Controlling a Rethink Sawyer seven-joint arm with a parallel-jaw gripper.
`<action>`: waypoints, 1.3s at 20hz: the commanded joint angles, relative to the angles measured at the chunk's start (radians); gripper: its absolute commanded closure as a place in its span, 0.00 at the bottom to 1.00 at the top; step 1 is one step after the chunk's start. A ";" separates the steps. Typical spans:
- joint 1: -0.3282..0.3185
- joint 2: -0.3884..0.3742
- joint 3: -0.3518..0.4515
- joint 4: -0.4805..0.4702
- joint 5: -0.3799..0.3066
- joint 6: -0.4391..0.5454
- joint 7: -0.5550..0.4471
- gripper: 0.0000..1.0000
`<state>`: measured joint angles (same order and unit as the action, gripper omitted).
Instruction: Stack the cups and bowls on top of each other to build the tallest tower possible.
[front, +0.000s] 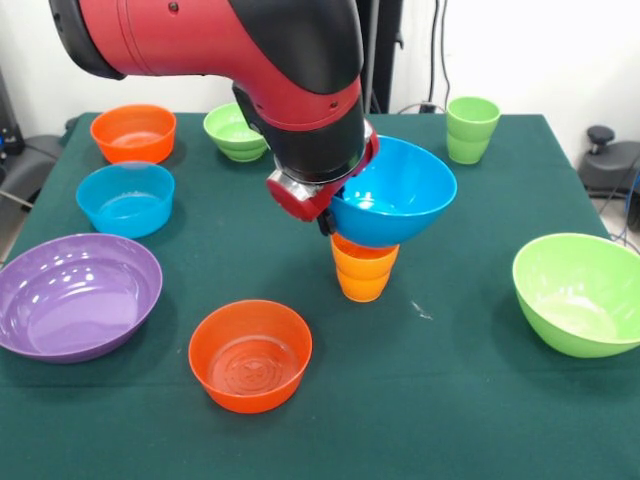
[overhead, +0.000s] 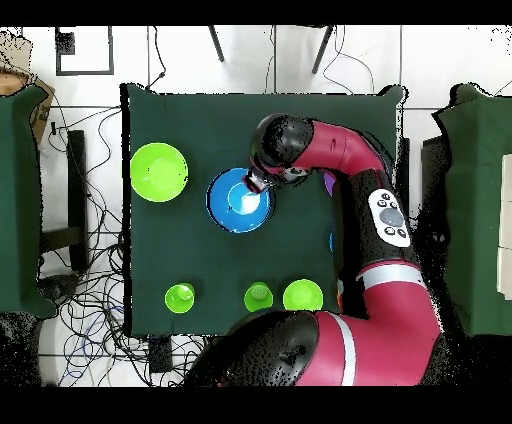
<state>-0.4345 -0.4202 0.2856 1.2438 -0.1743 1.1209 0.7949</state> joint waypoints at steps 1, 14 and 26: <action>0.021 0.050 -0.009 0.055 0.025 -0.078 0.243 1.00; 0.017 0.042 -0.025 0.073 0.023 -0.110 0.215 1.00; 0.018 0.038 -0.038 0.092 0.018 -0.166 0.220 1.00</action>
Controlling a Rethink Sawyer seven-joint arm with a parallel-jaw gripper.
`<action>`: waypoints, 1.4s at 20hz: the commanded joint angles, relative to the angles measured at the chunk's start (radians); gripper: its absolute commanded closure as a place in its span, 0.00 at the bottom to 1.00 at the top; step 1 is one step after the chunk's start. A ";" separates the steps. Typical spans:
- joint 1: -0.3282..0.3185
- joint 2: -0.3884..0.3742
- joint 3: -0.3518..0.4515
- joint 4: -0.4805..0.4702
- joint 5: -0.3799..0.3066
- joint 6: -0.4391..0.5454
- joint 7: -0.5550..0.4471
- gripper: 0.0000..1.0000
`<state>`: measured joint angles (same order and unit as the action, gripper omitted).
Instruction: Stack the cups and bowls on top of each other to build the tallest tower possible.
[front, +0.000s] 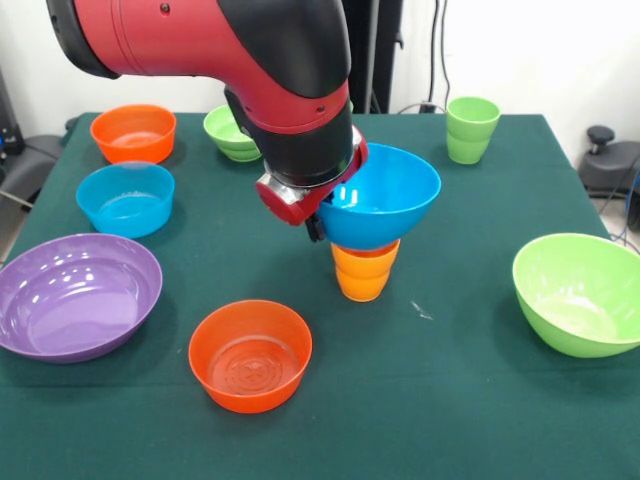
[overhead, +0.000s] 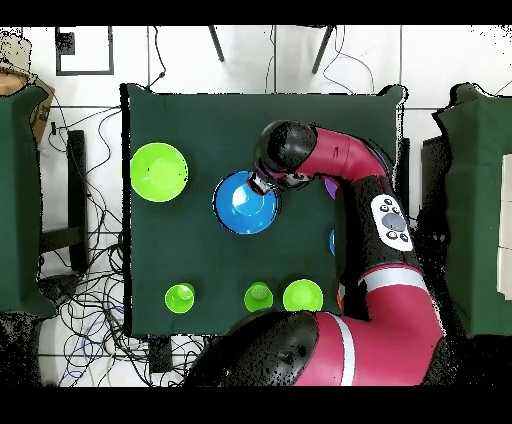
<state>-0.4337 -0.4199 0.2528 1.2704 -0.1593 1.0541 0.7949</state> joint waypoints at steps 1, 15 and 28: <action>0.017 0.039 -0.006 0.065 0.004 -0.101 0.222 1.00; 0.027 0.044 -0.014 0.048 -0.002 -0.093 0.221 1.00; 0.038 0.048 -0.018 0.027 -0.004 -0.071 0.214 1.00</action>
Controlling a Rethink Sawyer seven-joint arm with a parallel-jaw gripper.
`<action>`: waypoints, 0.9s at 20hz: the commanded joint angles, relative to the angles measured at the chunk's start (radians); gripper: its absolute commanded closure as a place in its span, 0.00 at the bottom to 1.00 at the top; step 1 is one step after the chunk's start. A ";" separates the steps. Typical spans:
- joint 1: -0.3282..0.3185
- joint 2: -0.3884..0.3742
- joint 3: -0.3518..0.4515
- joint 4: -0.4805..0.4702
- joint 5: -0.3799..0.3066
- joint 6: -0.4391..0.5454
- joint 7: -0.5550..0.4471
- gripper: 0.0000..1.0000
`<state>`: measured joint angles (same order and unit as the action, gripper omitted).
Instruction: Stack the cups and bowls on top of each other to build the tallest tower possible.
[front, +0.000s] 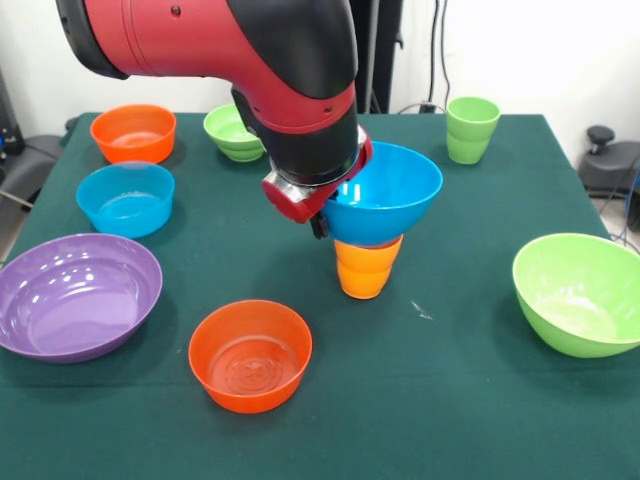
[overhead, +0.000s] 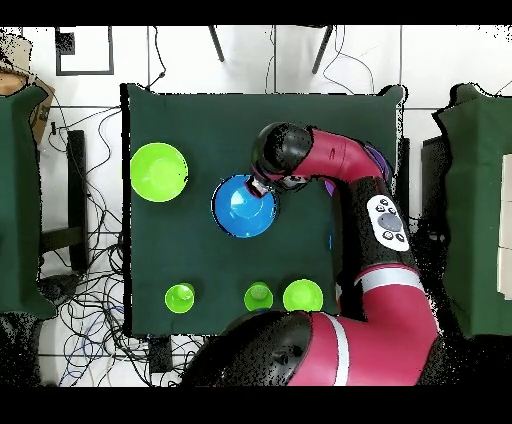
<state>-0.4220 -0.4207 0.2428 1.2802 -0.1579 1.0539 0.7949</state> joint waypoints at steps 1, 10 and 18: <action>0.026 0.049 -0.008 0.018 -0.005 -0.072 0.213 1.00; 0.031 0.051 -0.012 0.009 -0.006 -0.061 0.213 1.00; 0.030 0.050 -0.011 0.010 -0.006 -0.064 0.209 1.00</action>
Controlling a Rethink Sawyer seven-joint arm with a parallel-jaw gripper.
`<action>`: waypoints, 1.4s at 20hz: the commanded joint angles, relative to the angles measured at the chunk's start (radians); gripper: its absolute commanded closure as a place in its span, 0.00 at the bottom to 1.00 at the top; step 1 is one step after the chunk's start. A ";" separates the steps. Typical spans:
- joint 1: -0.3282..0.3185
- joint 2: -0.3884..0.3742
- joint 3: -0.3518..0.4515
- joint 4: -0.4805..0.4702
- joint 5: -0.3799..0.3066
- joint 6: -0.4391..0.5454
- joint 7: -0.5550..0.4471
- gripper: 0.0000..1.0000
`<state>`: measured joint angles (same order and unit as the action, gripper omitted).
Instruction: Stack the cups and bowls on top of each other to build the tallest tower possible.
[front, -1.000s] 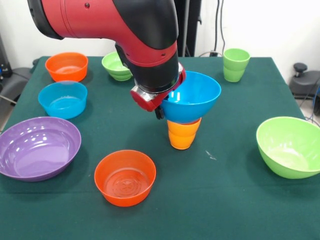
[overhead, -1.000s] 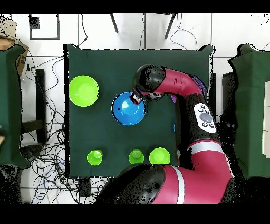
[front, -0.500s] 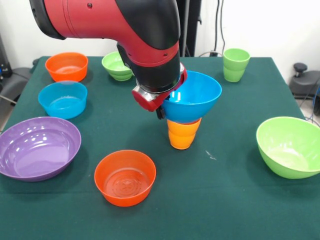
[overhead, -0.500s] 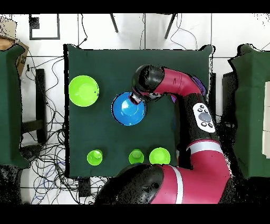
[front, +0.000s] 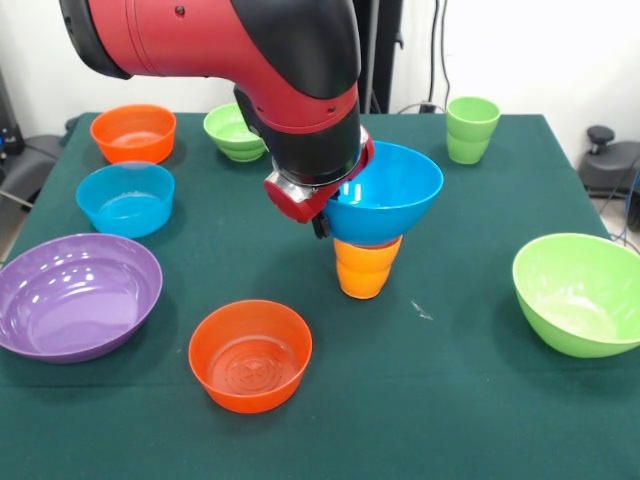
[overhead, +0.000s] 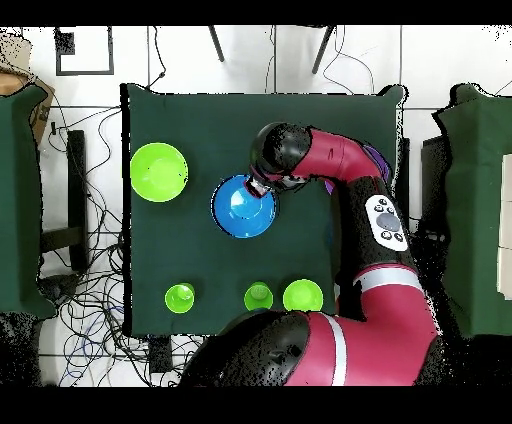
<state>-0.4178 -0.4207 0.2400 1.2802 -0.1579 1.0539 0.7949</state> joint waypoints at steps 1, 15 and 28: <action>0.025 0.050 -0.008 0.010 -0.006 -0.064 0.209 1.00; 0.027 0.049 -0.007 0.011 -0.005 -0.065 0.209 1.00; 0.027 0.048 -0.005 0.013 -0.009 -0.066 0.201 0.00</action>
<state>-0.4173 -0.4207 0.2392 1.2804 -0.1581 1.0537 0.7949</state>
